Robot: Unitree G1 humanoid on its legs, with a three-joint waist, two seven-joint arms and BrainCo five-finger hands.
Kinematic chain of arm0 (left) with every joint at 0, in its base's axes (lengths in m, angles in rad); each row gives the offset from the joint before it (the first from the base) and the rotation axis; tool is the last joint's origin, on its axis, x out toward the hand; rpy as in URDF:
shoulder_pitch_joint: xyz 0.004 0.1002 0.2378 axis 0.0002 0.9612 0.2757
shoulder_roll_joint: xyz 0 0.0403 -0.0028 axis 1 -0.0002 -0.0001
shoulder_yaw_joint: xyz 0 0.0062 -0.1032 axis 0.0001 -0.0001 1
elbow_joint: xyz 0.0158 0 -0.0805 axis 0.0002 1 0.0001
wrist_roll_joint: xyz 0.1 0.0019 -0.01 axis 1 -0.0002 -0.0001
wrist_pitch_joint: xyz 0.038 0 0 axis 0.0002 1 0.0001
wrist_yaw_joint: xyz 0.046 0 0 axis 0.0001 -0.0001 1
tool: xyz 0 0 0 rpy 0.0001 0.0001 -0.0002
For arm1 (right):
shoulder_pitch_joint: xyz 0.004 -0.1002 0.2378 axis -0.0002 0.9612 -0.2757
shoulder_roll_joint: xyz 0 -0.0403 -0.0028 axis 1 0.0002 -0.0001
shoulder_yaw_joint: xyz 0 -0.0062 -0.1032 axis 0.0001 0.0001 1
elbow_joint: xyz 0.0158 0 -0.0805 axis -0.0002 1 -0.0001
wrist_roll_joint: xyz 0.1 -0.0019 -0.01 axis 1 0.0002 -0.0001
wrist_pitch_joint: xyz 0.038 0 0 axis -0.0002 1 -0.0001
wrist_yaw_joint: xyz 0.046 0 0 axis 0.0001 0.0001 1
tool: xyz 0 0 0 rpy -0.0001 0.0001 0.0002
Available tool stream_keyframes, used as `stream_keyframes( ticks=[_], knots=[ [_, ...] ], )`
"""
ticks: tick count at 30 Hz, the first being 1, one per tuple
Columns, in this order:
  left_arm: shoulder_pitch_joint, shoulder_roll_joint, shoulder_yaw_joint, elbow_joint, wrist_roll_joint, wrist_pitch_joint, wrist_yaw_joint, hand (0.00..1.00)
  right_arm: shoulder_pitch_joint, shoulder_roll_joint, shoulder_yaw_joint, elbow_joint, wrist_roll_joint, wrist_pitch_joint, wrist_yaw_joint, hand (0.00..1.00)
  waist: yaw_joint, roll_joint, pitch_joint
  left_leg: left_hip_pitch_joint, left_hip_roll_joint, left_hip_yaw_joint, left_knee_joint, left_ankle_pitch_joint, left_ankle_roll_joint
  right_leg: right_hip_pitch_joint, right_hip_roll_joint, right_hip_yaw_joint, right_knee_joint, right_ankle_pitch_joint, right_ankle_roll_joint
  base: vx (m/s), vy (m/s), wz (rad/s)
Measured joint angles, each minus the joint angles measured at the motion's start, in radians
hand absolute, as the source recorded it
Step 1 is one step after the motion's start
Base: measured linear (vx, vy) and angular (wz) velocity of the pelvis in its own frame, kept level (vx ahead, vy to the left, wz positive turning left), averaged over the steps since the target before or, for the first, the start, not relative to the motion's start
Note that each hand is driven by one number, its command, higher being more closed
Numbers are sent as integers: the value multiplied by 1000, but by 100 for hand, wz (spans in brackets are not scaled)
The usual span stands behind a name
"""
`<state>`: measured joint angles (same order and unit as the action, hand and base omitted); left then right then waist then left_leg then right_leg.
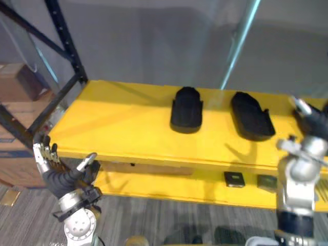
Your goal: Walk over and take plastic housings, then place them on the shelf
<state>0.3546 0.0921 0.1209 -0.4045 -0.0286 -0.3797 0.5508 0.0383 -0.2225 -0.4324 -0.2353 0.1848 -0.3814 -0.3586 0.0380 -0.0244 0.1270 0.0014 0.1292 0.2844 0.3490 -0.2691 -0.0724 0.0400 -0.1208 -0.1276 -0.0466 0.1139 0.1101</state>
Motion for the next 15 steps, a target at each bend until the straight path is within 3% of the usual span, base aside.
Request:
stream_keyframes(
  ticks=[2, 5, 10, 15],
  knots=[
    [5, -39, 15, -12, 0, 2, -1, 0, 150, 85, -27, -43, 69, -4, 52, 0, -40, 5, 1, 9, 3, 21, -11, -2, -2, -7, 4, 22, -6, 3, 0, 19, -20, -35],
    [19, -67, 19, -23, -2, 11, -8, 0, 254, 149, -27, -85, 86, -18, 94, 0, -62, 16, 0, 33, 9, 61, -31, -9, -2, -5, 8, 58, -23, 6, -3, -29, -4, -38],
    [32, -67, 23, -52, -3, 12, -6, 0, 275, 194, 2, -81, 237, -59, 123, 0, -70, 18, 0, 35, 8, 77, -31, -11, -1, -17, 8, 74, -30, 8, -2, -51, -5, -10],
    [24, -68, 20, -86, 0, 20, -7, 0, 287, 218, 95, -67, 223, -57, 121, 0, -70, 23, 3, 35, 1, 80, -35, -11, -1, -21, 6, 75, -30, 13, 6, -5, -1, -1]
  ],
)
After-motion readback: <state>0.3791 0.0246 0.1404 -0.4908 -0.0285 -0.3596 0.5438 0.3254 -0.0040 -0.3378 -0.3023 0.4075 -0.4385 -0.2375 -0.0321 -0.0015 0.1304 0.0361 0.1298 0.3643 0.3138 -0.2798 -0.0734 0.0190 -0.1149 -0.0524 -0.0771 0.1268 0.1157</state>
